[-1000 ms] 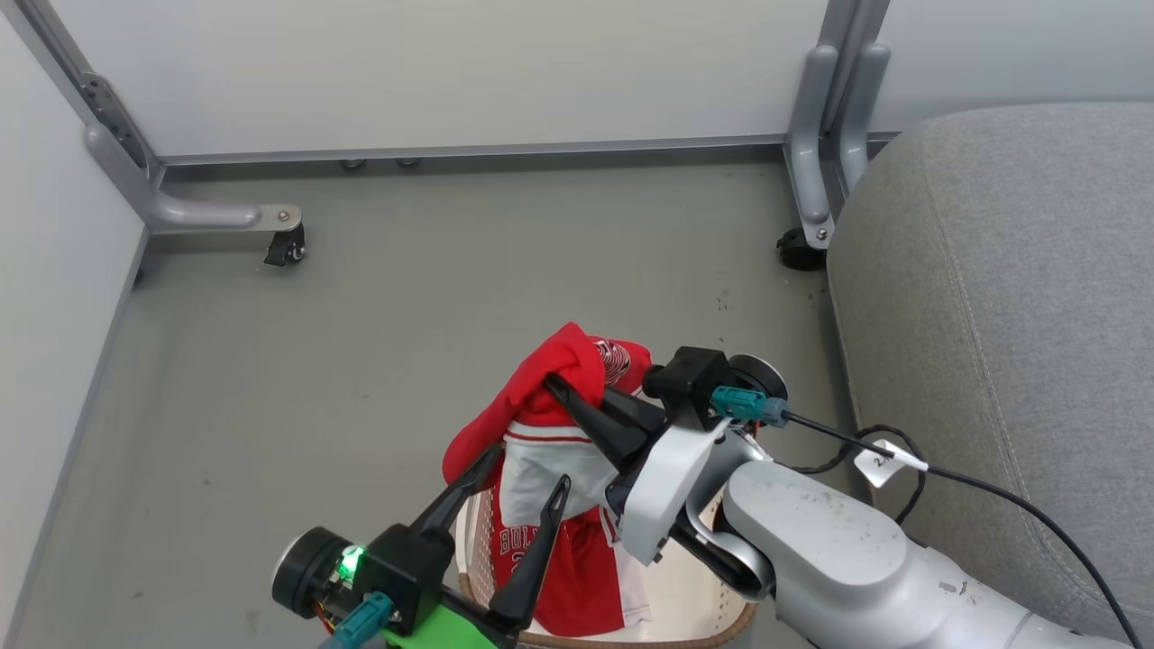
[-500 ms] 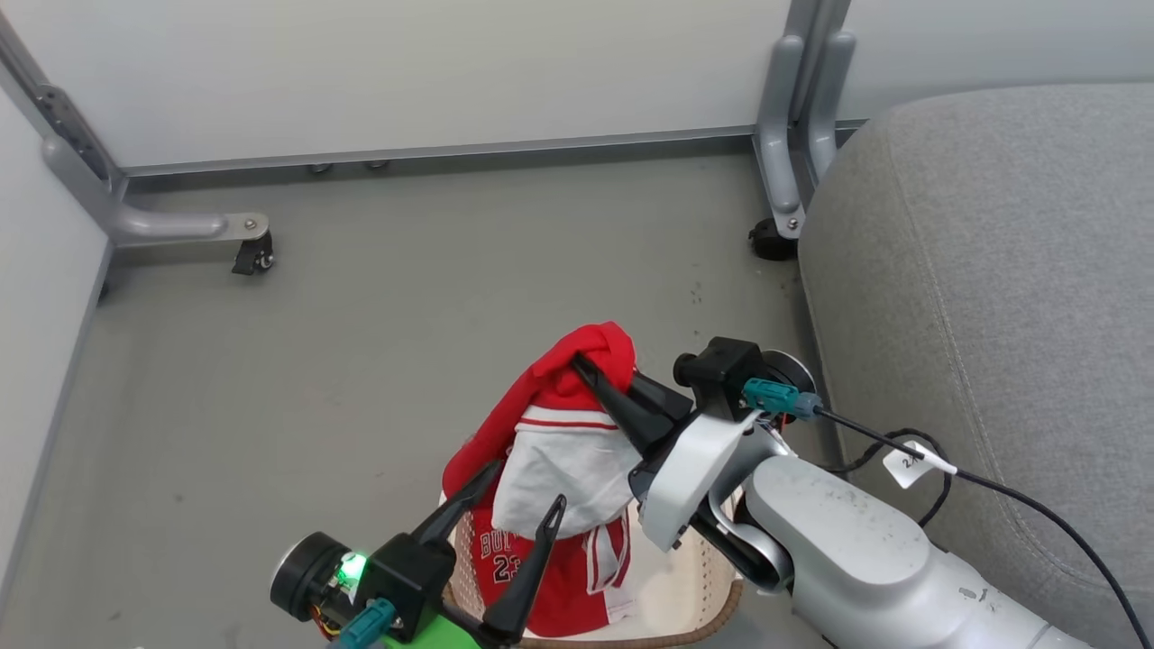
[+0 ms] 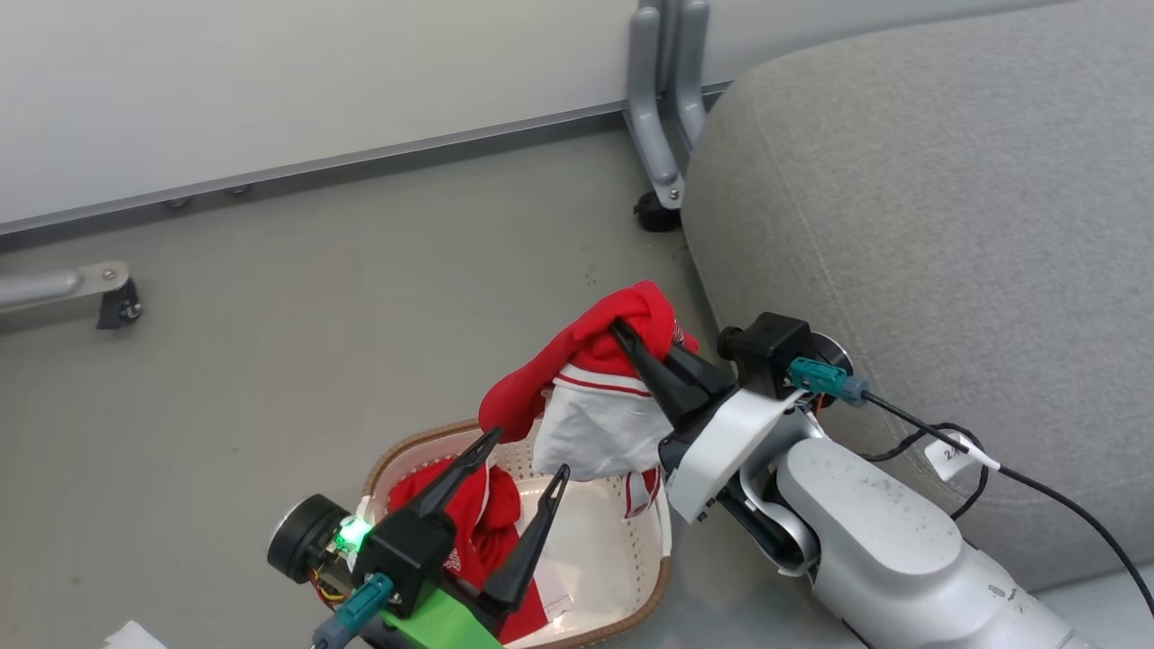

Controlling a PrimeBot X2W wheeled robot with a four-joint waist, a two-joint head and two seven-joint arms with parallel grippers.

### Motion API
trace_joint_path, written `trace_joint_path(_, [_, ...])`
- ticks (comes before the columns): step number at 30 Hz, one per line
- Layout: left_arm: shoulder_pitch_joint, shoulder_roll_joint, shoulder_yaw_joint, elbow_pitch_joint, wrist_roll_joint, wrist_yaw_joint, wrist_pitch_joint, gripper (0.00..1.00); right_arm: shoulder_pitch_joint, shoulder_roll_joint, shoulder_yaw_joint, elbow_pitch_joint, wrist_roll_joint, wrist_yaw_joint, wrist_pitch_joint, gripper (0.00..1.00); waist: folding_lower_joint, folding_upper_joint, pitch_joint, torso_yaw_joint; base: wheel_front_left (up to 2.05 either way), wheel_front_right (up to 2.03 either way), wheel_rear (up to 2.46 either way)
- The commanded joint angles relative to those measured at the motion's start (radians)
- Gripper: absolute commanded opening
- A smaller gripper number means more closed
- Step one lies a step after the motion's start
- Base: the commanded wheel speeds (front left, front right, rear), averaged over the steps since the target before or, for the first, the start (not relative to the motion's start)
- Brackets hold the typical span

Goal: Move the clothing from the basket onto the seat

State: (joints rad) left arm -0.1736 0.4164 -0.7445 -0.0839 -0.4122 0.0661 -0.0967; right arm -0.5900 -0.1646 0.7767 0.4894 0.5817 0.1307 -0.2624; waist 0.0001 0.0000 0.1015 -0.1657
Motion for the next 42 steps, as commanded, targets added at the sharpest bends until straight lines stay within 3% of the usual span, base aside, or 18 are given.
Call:
trace_joint_path(1, [-0.02, 0.004, 0.001, 0.001, 0.007, -0.005, 0.004, 1.0, 0.017, -0.002, -0.013, -0.007, -0.007, 0.0, -0.004, 0.0, -0.0001, 0.0, 0.021, -0.093, 0.0, 0.0, 0.0])
trace_joint_path(12, [-0.066, -0.002, -0.013, -0.013, 0.017, -0.018, 0.022, 1.0, 0.051, -0.018, -0.139, -0.039, -0.043, 0.0, -0.004, 0.0, -0.0001, 0.0, 0.066, -0.25, 0.0, 0.0, 0.0])
trace_joint_path(18, [-0.107, -0.002, -0.022, -0.023, 0.029, -0.028, 0.042, 1.0, 0.04, -0.028, -0.25, -0.055, -0.06, 0.0, -0.004, 0.0, -0.0001, 0.0, 0.11, -0.276, 0.0, 0.0, 0.0])
trace_joint_path(26, [-0.205, -0.011, -0.035, -0.043, 0.067, -0.056, 0.053, 1.0, -0.082, -0.086, -0.45, -0.071, -0.098, 0.0, -0.004, 0.0, -0.0001, 0.0, 0.227, -0.222, 0.0, 0.0, 0.0])
trace_joint_path(33, [-0.312, -0.019, -0.029, -0.063, 0.11, -0.072, 0.05, 1.0, -0.247, -0.176, -0.651, -0.06, -0.126, 0.0, -0.003, 0.0, -0.0001, 0.0, 0.365, -0.14, 0.0, 0.0, 0.0])
trace_joint_path(42, [-0.397, -0.041, -0.033, -0.063, 0.146, -0.077, 0.034, 1.0, -0.339, -0.266, -0.784, 0.124, -0.148, 0.0, -0.003, 0.0, -0.0001, 0.0, 0.477, -0.052, 0.0, 0.0, 0.0])
